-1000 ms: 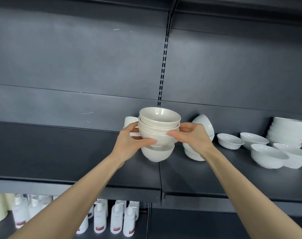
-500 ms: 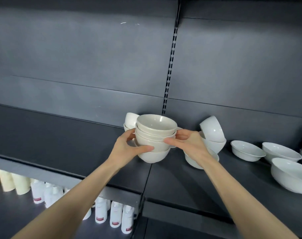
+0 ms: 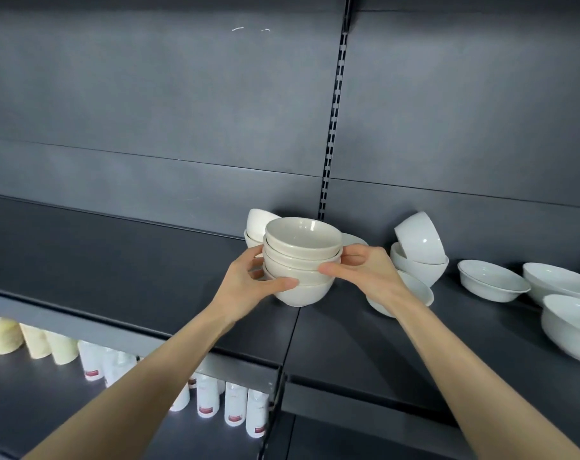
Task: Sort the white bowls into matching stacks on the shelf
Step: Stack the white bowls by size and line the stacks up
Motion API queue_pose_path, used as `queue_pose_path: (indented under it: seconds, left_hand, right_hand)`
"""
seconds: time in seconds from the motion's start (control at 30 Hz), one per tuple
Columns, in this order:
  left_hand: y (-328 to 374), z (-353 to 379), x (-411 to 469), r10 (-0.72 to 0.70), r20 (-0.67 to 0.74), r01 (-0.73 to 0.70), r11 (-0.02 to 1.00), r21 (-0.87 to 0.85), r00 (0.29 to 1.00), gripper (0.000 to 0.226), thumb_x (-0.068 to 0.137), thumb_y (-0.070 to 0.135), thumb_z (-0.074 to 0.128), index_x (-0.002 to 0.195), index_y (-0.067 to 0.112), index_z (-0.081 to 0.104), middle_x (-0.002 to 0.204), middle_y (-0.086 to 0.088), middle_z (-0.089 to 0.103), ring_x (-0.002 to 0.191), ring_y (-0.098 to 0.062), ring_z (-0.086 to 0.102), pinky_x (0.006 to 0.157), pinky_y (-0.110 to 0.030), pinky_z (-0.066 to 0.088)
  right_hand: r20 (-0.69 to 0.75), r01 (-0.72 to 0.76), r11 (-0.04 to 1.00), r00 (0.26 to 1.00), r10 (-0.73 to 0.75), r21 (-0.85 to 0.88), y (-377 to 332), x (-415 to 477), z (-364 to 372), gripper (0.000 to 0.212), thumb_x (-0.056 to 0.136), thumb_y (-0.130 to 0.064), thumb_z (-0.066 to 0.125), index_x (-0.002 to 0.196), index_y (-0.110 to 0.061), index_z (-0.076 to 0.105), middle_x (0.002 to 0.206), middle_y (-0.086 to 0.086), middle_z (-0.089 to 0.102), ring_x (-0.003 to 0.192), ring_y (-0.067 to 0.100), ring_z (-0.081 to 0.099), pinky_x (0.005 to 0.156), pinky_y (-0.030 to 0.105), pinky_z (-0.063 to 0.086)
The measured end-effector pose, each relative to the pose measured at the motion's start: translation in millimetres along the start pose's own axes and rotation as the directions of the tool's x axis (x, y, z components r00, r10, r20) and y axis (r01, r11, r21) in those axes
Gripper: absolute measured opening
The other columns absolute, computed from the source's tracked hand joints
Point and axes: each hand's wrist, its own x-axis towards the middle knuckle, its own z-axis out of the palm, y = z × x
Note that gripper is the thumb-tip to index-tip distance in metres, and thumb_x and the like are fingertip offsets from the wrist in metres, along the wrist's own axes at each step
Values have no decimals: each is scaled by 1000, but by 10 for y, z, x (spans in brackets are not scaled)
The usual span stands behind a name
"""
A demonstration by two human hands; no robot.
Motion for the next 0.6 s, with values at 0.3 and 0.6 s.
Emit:
queue_pose_path:
  seconds: [0.3,0.6]
  left_hand:
    - [-27,-21,1,19,56,-17,999,-41,998,76,64,4,86,130,22,52,122,0,63,108,-12,63,80,-13,52]
    - [-100,-37,-20,23,76,-18,998,-67,997,87,57,8,88,132,28,48,123,3,58,100,-1,64,81,-23,55]
  right_hand:
    - [21,-5,1000,1000,5,-11,-6,-51,-15,30,72,-16,82,99,-10,71,95,-3,75,87,3,70,70,10,51]
    - [42,-84,996,995,86,-31,20,-46,9,52,64,-17,87,107,-20,56,99,7,72,95,17,69,84,25,53]
